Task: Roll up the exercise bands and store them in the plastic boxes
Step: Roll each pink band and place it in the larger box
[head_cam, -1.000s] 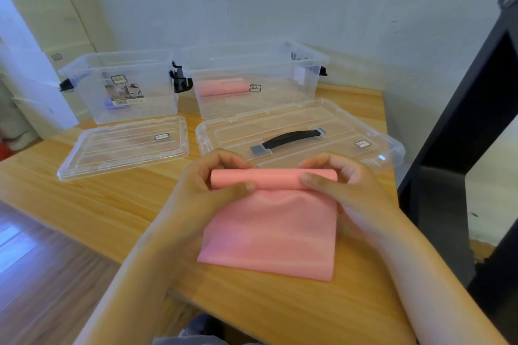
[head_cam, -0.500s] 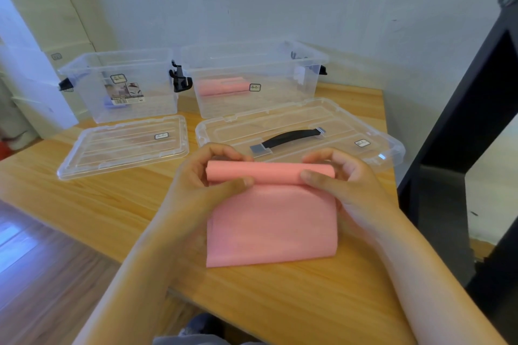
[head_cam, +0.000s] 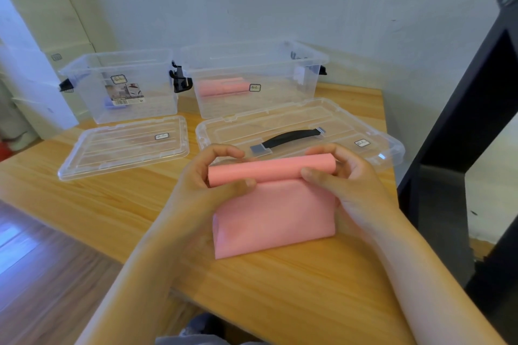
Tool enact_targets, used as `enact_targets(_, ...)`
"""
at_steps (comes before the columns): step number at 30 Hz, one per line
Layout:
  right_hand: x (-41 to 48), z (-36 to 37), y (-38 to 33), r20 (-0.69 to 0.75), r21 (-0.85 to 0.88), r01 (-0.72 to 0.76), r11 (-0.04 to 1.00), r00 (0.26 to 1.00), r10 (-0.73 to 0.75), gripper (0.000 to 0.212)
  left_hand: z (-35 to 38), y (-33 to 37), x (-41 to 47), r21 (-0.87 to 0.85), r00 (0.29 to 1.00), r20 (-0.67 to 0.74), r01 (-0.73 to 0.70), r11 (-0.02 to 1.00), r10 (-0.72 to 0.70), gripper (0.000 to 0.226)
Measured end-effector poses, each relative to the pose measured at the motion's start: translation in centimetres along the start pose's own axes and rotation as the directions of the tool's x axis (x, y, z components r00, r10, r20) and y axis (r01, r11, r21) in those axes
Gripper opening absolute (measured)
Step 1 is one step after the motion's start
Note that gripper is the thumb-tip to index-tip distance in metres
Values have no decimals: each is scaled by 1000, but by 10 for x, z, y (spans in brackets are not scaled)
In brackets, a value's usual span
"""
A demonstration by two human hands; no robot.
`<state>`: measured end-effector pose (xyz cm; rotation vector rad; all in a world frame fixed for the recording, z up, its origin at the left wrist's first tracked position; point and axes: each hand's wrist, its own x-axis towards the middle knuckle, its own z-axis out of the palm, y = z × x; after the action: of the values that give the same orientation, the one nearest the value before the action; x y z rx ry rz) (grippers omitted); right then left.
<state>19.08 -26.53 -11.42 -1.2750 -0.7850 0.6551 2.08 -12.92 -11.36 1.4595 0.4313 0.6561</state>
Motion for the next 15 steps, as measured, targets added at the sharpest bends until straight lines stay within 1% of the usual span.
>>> enact_targets(2, 0, 0, -1, 6, -23, 30, 999, 1000, -30, 34, 2, 0, -1, -38, 996, -23, 88, 995, -89, 38)
enact_targets(4, 0, 0, 1, 14, -49, 39, 998, 999, -38, 33, 5, 0, -1, -17, 990, -43, 137, 990, -138, 37)
enact_targets(7, 1, 0, 4, 8, -45, 13, 999, 1000, -13, 35, 6, 0, 0, 16, 993, -71, 93, 996, -92, 38)
enact_targets(9, 1, -1, 3, 0, -4, -36, 999, 999, 36, 36, 5, 0, 1, 4, 997, -57, 44, 999, -44, 37)
enact_targets(11, 1, -2, 2, -4, -7, -52, 999, 999, 52, 34, 3, 0, 2, 5, 999, -39, 18, 1000, -18, 38)
enact_targets(13, 1, -2, 2, -4, -16, -34, 999, 999, 34, 29, 2, -2, 1, 3, 998, -43, 37, 999, -37, 39)
enact_targets(15, 1, -2, 2, 0, -17, -6, 1000, 1000, 6, 28, 2, -2, 0, -4, 994, -63, 93, 996, -94, 36)
